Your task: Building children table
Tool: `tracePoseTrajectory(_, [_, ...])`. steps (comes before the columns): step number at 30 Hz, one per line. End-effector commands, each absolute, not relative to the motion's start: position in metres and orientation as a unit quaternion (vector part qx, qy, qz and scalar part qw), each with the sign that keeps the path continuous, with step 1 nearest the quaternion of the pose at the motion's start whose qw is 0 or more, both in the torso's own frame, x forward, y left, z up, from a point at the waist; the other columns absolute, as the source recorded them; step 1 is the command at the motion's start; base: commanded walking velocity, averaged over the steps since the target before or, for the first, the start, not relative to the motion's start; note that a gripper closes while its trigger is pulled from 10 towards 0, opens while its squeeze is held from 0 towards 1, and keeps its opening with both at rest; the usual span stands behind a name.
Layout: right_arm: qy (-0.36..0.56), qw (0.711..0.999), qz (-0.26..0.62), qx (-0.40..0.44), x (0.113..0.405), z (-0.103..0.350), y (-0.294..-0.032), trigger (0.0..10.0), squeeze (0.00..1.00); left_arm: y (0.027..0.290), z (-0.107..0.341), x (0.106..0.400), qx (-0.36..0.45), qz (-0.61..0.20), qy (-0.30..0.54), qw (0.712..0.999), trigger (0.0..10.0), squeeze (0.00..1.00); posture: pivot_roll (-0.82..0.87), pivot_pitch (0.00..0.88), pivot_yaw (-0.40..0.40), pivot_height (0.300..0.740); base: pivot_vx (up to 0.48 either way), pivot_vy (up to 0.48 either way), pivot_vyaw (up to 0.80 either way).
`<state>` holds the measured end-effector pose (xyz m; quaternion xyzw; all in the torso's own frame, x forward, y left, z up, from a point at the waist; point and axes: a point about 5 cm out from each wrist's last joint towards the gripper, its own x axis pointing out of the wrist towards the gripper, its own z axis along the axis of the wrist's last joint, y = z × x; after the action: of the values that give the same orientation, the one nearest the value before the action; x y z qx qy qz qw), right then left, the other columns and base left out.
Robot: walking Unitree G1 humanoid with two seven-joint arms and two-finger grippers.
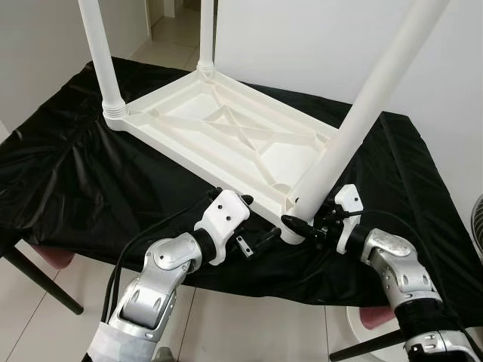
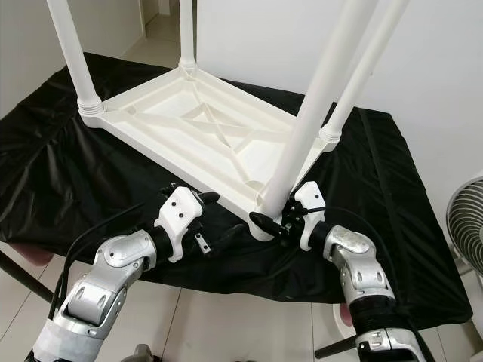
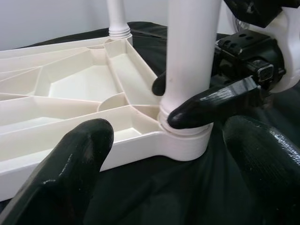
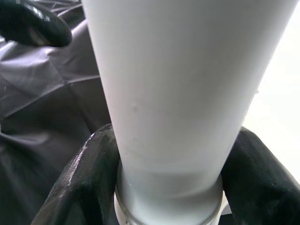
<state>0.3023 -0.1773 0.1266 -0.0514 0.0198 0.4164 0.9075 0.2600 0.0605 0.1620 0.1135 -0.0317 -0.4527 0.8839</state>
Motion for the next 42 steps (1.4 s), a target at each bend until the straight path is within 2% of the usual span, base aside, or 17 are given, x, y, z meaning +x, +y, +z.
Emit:
tracePoseTrajectory(1, [0.038,0.916,0.398,-0.035,0.299,0.117,-0.176,0.0,0.0,0.059,0.161,0.258,0.115,-0.443,-0.031,0.889,10.0,0.0,0.14,0.069,-0.108,0.74,0.0,0.0,0.0])
tracePoseTrajectory(2, [0.038,0.916,0.398,-0.035,0.299,0.117,-0.176,0.0,0.0,0.059,0.161,0.258,0.115,-0.443,-0.031,0.889,10.0,0.0,0.14,0.069,-0.108,0.74,0.0,0.0,0.0])
tracePoseTrajectory(5, [0.043,0.94,0.338,-0.03,0.298,0.112,-0.17,0.0,0.0,0.058,0.16,0.257,0.113,-0.443,-0.029,0.889,10.0,0.0,0.14,0.071,-0.108,0.74,0.0,0.0,0.0])
tracePoseTrajectory(12, [0.036,0.958,0.286,-0.013,0.294,0.111,-0.164,0.0,0.0,0.057,0.16,0.257,0.111,-0.446,-0.029,0.888,10.0,0.0,0.13,0.073,-0.103,0.74,0.0,0.0,0.0])
tracePoseTrajectory(16, [0.018,0.975,0.221,-0.003,0.289,0.117,-0.162,0.0,0.0,0.057,0.159,0.257,0.113,-0.451,-0.028,0.885,10.0,0.0,0.12,0.077,-0.098,0.74,0.0,0.0,0.0])
tracePoseTrajectory(18, [0.017,0.987,0.158,-0.009,0.283,0.117,-0.16,0.0,0.0,0.056,0.159,0.257,0.112,-0.453,-0.027,0.884,10.0,0.0,0.11,0.08,-0.094,0.74,0.0,0.0,0.0])
tracePoseTrajectory(22, [0.019,0.99,0.136,-0.014,0.282,0.117,-0.159,0.0,0.0,0.055,0.158,0.257,0.112,-0.453,-0.027,0.884,10.0,0.0,0.11,0.081,-0.094,0.74,0.0,0.0,0.0])
tracePoseTrajectory(25, [0.027,0.999,0.042,-0.016,0.278,0.114,-0.158,0.0,0.0,0.053,0.158,0.257,0.11,-0.457,-0.027,0.882,10.0,0.0,0.1,0.082,-0.089,0.74,0.0,0.0,0.0])
tracePoseTrajectory(31, [0.046,0.997,-0.063,-0.002,0.271,0.111,-0.156,0.0,0.0,0.053,0.158,0.257,0.11,-0.461,-0.027,0.88,10.0,0.0,0.1,0.08,-0.087,0.74,0.0,0.0,0.0])
tracePoseTrajectory(40, [0.039,0.997,-0.071,0.004,0.272,0.116,-0.157,0.0,0.0,0.053,0.159,0.258,0.113,-0.462,-0.028,0.879,10.0,0.0,0.1,0.075,-0.083,0.74,0.0,0.0,0.0])
tracePoseTrajectory(41, [0.036,0.997,-0.067,0.006,0.273,0.117,-0.156,4.2,0.0,0.054,0.159,0.258,0.113,-0.462,-0.028,0.879,10.0,0.0,0.11,0.071,-0.083,0.74,0.0,0.0,0.0])
tracePoseTrajectory(42, [0.036,0.997,-0.067,0.006,0.273,0.117,-0.156,4.2,0.0,0.054,0.159,0.258,0.113,-0.462,-0.028,0.879,10.0,0.0,0.11,0.071,-0.083,0.74,0.0,0.0,0.0])
